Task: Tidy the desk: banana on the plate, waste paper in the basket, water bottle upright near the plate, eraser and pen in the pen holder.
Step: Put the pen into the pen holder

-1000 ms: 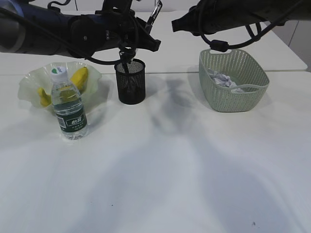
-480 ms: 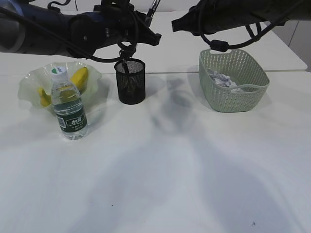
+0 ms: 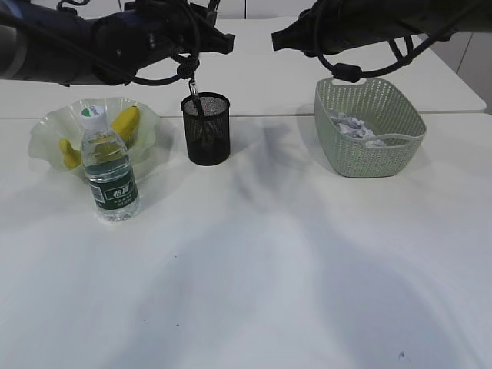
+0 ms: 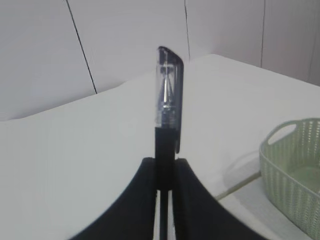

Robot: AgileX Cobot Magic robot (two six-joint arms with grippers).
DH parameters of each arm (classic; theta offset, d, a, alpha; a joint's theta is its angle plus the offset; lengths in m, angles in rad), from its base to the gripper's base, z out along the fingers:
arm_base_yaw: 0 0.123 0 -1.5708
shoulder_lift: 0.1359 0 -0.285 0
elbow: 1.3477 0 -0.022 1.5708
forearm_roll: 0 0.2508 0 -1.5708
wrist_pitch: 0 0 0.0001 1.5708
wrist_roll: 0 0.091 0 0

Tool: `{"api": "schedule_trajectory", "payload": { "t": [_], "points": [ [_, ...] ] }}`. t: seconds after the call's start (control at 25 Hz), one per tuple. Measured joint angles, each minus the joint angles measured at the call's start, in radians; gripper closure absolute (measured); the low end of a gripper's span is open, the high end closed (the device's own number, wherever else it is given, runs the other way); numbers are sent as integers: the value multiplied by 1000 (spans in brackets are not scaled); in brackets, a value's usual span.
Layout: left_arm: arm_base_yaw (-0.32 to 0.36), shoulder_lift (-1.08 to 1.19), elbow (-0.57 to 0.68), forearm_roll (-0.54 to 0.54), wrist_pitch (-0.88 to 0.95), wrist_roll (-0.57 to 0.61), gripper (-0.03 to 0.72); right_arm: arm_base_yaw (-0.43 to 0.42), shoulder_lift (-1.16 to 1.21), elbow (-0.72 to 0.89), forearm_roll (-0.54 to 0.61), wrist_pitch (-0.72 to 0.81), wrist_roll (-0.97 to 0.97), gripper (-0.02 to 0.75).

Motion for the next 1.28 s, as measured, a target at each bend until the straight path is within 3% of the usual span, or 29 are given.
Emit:
{"api": "schedule_trajectory", "payload": {
  "t": [0.92, 1.28],
  "points": [
    [14, 112, 1, 2, -244, -165, 661, 0, 0, 0, -9, -16, -17, 754],
    [14, 161, 1, 5, -310, -180, 661, 0, 0, 0, -12, -43, -19, 754]
  ]
}}
